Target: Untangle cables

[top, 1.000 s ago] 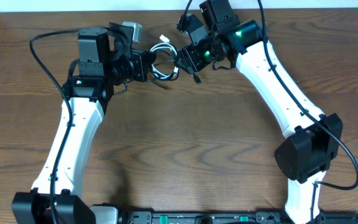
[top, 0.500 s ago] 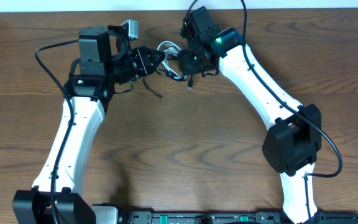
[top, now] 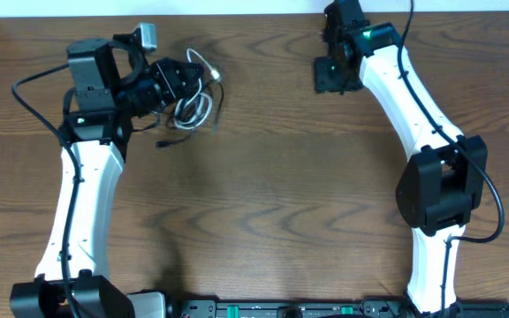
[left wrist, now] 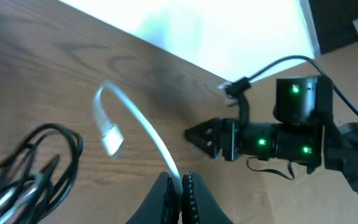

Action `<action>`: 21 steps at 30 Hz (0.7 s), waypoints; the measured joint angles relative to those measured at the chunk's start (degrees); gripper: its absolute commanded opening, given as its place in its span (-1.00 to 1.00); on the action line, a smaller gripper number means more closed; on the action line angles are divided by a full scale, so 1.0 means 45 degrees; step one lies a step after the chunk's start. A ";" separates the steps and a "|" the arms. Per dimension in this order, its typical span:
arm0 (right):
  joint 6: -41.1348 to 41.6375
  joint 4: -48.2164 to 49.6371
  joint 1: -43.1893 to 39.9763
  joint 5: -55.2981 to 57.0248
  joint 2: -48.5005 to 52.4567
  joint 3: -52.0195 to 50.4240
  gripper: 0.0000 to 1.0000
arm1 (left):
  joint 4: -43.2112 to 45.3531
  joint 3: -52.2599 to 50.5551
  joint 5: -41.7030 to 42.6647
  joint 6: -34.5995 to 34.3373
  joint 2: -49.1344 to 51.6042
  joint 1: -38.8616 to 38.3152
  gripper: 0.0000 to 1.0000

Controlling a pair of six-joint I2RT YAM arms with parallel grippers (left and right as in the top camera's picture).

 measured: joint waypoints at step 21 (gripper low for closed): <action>-0.5022 0.1671 0.1234 -1.0205 0.0010 -0.0015 0.15 | 0.1413 0.0000 -0.1889 -0.2341 -0.0019 -0.0379 -0.85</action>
